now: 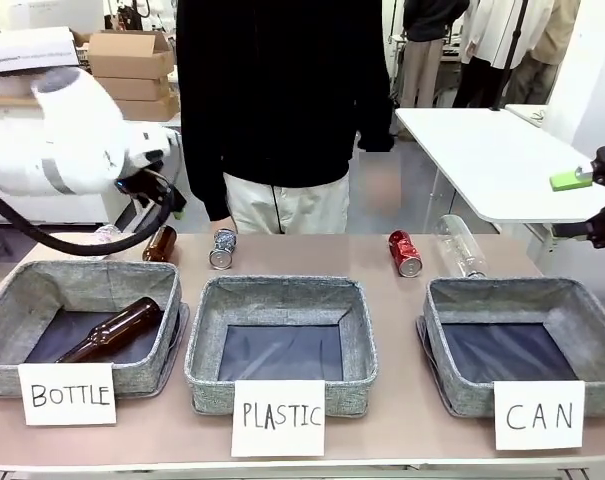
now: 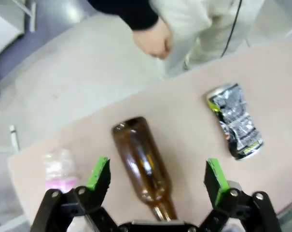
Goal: Sort the can waste into the basket.
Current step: Pick up the can waste from the table and place it in the right Fabric basket.
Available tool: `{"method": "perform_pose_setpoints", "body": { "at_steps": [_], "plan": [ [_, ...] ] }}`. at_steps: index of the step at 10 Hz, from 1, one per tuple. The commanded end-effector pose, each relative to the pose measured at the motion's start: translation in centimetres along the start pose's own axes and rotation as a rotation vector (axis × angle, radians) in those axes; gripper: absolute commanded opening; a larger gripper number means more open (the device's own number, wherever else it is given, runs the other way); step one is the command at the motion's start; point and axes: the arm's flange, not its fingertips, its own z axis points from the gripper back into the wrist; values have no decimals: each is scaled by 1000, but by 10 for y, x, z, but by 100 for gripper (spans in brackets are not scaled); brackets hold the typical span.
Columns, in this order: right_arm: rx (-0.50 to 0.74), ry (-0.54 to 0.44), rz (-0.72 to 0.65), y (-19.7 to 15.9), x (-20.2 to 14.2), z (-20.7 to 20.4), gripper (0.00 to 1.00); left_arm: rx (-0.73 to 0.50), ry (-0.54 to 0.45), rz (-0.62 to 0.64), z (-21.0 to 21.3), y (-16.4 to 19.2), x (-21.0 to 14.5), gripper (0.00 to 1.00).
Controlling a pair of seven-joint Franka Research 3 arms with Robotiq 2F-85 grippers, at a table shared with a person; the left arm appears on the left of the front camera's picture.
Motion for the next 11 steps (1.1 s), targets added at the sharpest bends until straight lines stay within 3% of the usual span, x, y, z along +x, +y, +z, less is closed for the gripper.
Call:
{"method": "perform_pose_setpoints", "body": {
  "at_steps": [1,3,4,6,9,10,11],
  "plan": [
    [16,-6,10,1,1,0,100,-6,152,61,-9,-26,27,100],
    [16,-6,10,1,1,0,100,-88,279,148,-26,-57,27,100],
    [16,-6,10,1,1,0,100,-155,327,258,-30,-74,29,100],
    [16,-6,10,1,1,0,100,-192,338,382,-37,-85,33,100],
    [16,-6,10,1,1,0,100,-180,265,439,-62,-92,34,100],
    [16,-6,10,1,1,0,100,-252,208,462,-67,-95,37,100],
    [16,-6,10,1,1,0,100,-236,190,451,-76,-99,36,100]
  ]
}}
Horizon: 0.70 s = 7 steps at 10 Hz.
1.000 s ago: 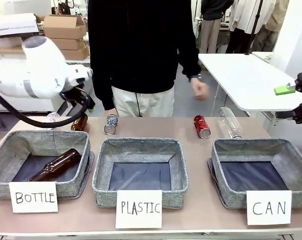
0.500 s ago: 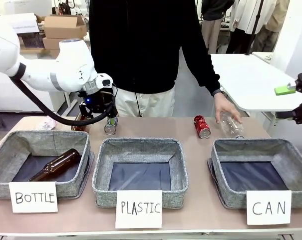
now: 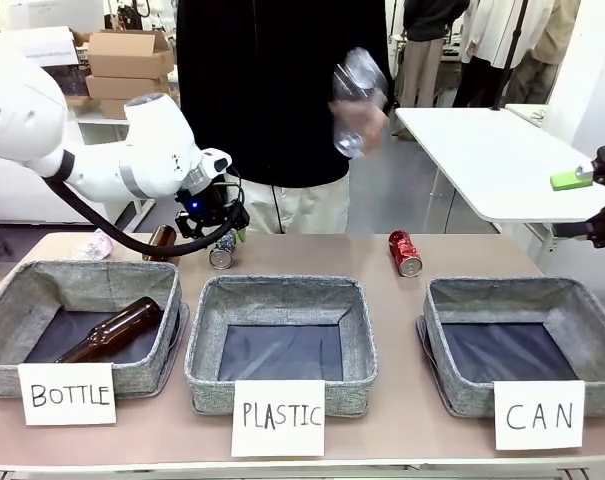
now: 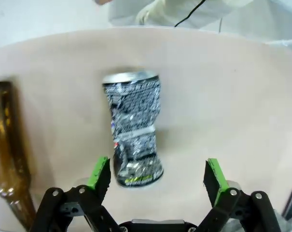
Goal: Sort the can waste into the basket.
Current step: Pick up the can waste from the table and place it in the right Fabric basket.
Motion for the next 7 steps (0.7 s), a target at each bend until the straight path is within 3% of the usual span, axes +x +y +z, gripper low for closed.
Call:
{"method": "perform_pose_setpoints", "body": {
  "at_steps": [1,3,7],
  "plan": [
    [16,-5,10,1,1,0,100,1,-35,-13,-19,-3,1,100],
    [16,-5,10,1,1,0,100,68,-72,-27,-30,1,4,100],
    [16,-5,10,1,1,0,100,89,-67,-5,-36,6,6,100]
  ]
}}
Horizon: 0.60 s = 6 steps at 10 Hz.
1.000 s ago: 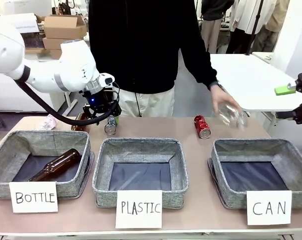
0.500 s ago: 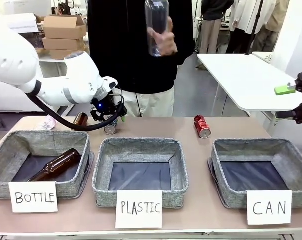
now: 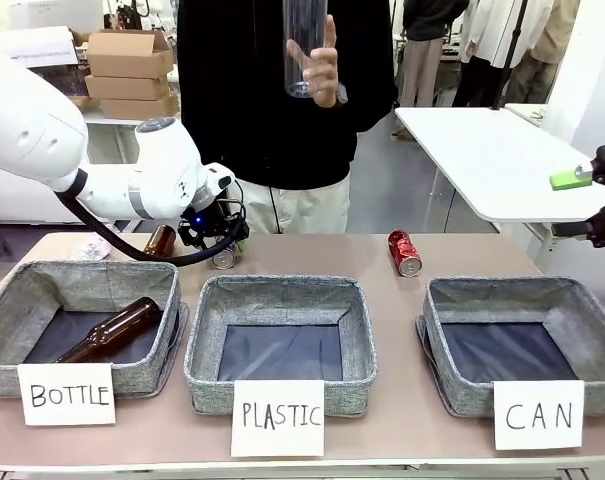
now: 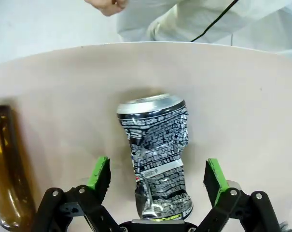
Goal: Sort the can waste into the basket.
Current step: Pick up the can waste from the table and place it in the right Fabric basket.
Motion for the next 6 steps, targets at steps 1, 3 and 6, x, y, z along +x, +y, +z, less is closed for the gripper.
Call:
{"method": "perform_pose_setpoints", "body": {
  "at_steps": [1,3,6],
  "plan": [
    [16,-5,10,1,1,0,100,18,-10,12,-1,-5,5,100],
    [16,-5,10,1,1,0,100,22,-29,-4,-1,-4,3,42],
    [16,-5,10,1,1,0,100,32,-38,-1,1,-2,3,0]
  ]
}}
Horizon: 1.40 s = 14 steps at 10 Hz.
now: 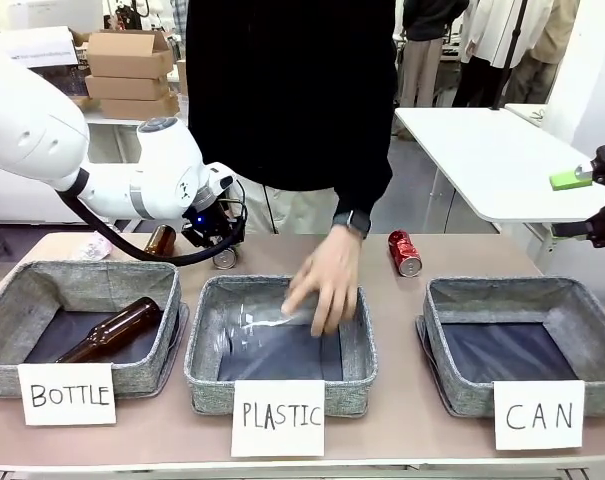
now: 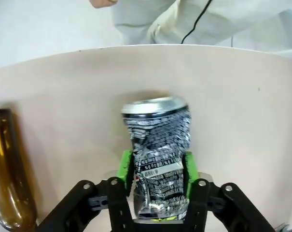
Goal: Sort the can waste into the basket.
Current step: Pick up the can waste from the table and place it in the right Fabric basket.
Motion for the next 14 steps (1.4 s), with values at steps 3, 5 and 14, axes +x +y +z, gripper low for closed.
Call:
{"method": "perform_pose_setpoints", "body": {
  "at_steps": [3,5,14],
  "plan": [
    [16,-5,10,1,1,0,100,35,-31,18,2,3,1,0],
    [16,-5,10,1,1,0,100,42,-32,28,4,6,2,0],
    [16,-5,10,1,1,0,100,-227,-187,-159,352,178,-119,0]
  ]
}}
